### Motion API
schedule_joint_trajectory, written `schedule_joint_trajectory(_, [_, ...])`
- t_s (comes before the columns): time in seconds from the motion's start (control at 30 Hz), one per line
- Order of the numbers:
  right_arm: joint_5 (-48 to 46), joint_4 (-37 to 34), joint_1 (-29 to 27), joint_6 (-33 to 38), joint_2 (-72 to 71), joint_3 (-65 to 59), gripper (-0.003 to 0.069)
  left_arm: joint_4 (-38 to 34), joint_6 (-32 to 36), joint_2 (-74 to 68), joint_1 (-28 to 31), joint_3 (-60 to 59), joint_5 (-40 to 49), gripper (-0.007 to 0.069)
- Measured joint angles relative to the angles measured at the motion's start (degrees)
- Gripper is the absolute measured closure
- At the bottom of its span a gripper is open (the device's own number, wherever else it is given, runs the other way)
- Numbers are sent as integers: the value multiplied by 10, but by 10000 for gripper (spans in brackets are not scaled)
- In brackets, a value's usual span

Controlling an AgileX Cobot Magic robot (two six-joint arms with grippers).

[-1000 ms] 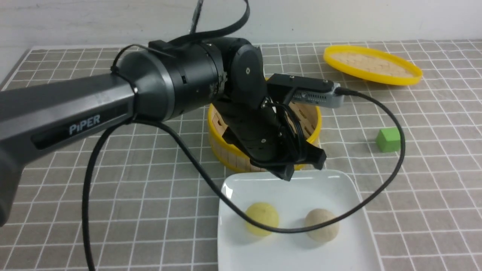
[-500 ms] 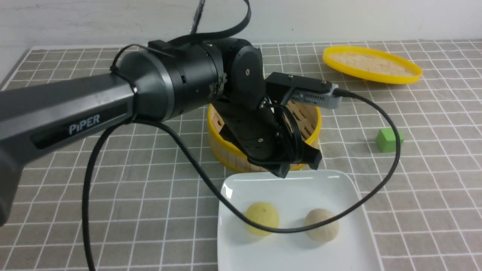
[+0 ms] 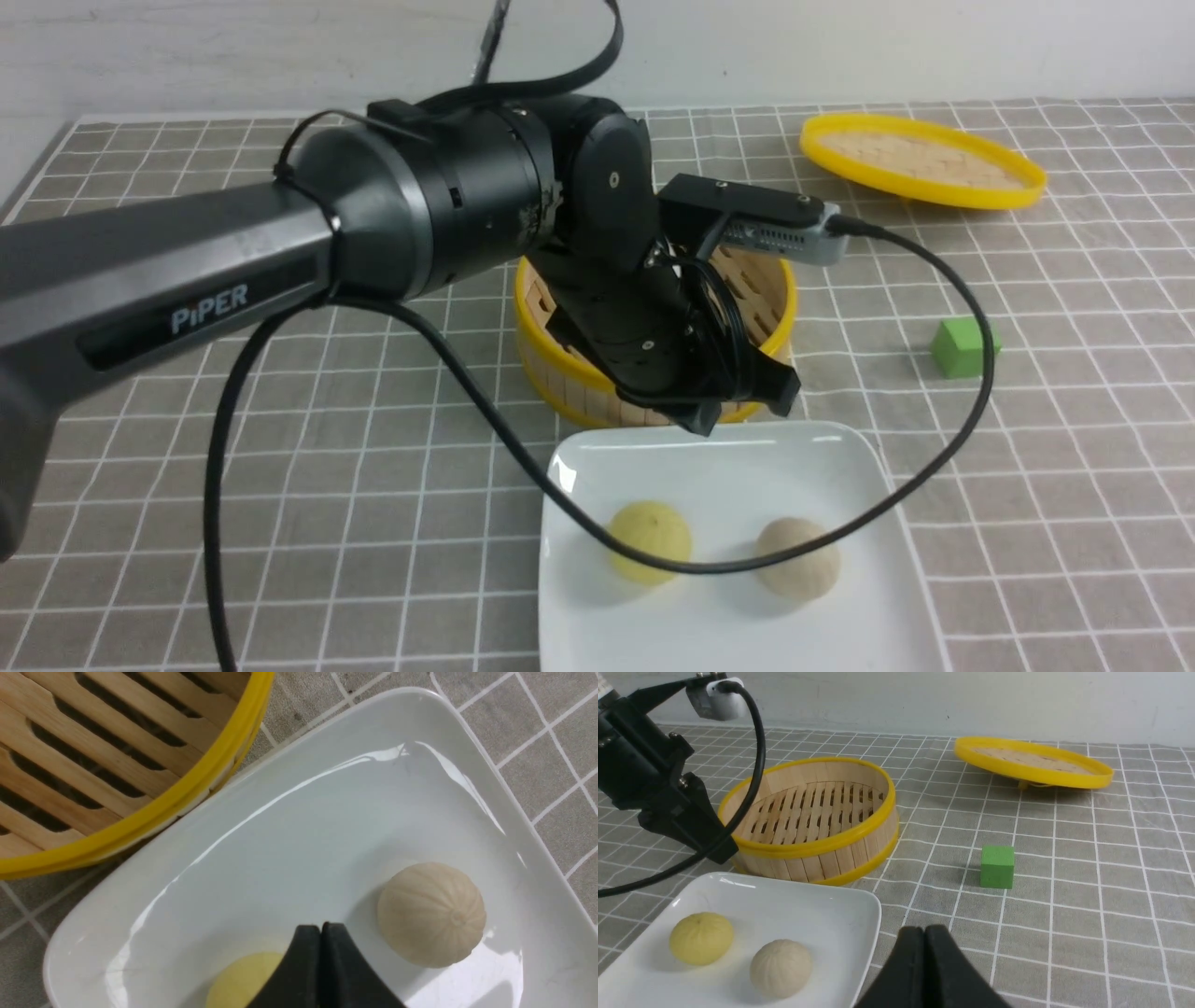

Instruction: Put the steamed buns into the plate on the grey tablecloth.

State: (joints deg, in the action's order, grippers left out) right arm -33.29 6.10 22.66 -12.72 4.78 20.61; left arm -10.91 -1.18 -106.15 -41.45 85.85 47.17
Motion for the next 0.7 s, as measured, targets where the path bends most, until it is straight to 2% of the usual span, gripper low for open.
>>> schedule_joint_trajectory(0.43, [38, 0, -135, 0, -54, -137, 651, -2, 0, 3, 0, 0, -4, 609])
schedule_joint_trajectory(0.53, [58, 0, -180, 0, -55, -161, 648, -2, 0, 20, 0, 0, 1, 608])
schedule_joint_trajectory(0.7, [61, 0, -221, 0, -55, -199, 647, 8, 0, 67, 0, 0, 16, 608])
